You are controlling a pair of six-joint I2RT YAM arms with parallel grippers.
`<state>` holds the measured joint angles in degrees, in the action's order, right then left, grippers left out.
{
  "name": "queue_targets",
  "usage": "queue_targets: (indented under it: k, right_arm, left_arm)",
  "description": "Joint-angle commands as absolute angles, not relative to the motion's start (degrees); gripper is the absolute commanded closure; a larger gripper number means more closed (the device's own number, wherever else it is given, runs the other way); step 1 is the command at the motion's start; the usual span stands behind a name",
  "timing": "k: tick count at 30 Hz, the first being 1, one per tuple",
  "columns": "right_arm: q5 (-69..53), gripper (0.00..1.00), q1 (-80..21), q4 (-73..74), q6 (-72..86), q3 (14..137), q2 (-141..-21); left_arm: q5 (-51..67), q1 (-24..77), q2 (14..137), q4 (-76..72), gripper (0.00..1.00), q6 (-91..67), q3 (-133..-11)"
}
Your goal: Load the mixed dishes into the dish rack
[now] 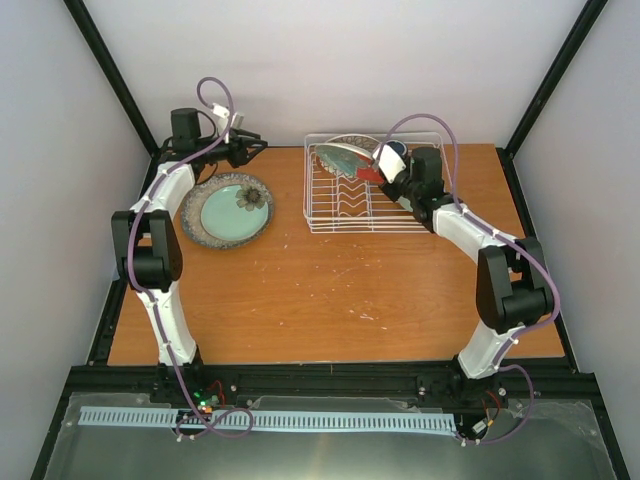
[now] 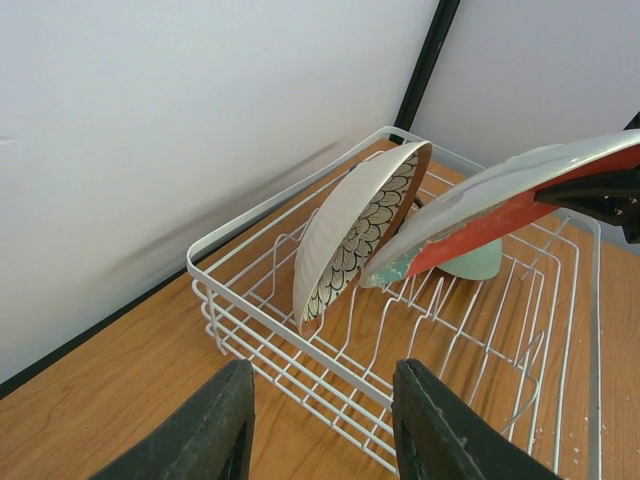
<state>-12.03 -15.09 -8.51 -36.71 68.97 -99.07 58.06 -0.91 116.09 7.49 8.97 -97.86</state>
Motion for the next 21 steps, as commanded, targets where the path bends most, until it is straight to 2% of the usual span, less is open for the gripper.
queue_targets:
  k: [1,12,21]
  right_arm:
    - [-11.2,0.97,-15.6,-27.6,-39.6,70.2,-96.3]
    - [-16.5,0.97,-15.4,-22.8,-43.4,76.8,-100.4]
    - [-18.5,0.97,-15.4,-19.8,-43.6,75.9,-98.4]
  left_arm:
    - [58.5,-1.3,116.1,7.3,0.61,10.2,-98.7]
    - [59.6,-2.1,118.0,7.5,0.62,10.2,-99.1]
    - [61.5,-2.2,119.5,7.6,0.63,9.2,-99.4]
